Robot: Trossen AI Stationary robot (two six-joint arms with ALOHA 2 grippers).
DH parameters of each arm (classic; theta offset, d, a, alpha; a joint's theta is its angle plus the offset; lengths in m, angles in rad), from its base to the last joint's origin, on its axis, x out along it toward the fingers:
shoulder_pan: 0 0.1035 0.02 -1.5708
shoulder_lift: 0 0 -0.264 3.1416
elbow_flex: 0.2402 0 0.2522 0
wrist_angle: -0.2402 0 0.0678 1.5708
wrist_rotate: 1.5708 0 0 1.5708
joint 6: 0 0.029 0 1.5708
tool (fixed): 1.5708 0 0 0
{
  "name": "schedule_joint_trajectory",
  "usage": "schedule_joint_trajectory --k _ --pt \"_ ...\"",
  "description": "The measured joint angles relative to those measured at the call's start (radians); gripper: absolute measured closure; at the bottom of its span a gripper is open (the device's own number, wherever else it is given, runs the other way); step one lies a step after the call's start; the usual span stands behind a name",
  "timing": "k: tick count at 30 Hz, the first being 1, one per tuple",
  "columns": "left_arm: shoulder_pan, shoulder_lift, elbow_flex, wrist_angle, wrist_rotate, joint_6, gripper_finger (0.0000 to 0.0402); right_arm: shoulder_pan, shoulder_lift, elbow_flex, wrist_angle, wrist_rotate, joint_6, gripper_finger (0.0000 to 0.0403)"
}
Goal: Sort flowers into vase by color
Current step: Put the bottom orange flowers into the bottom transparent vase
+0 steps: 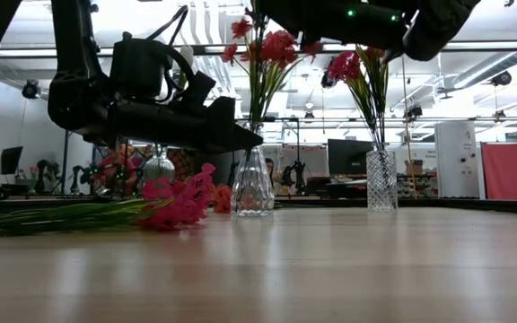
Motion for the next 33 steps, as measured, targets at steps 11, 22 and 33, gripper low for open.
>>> schedule_joint_trajectory --k 11,22,33 --pt "0.0 0.0 -0.005 -0.005 -0.001 -0.017 0.0304 0.0 0.045 0.0 0.074 0.034 -0.015 0.0385" --pt "0.0 -0.001 -0.01 -0.006 -0.002 -0.018 0.0305 -0.012 0.045 0.0 0.074 0.082 -0.018 0.0385" --pt "0.0 -0.001 -0.011 -0.009 -0.002 -0.018 0.0305 -0.012 0.044 -0.005 0.034 0.082 0.009 0.0385"
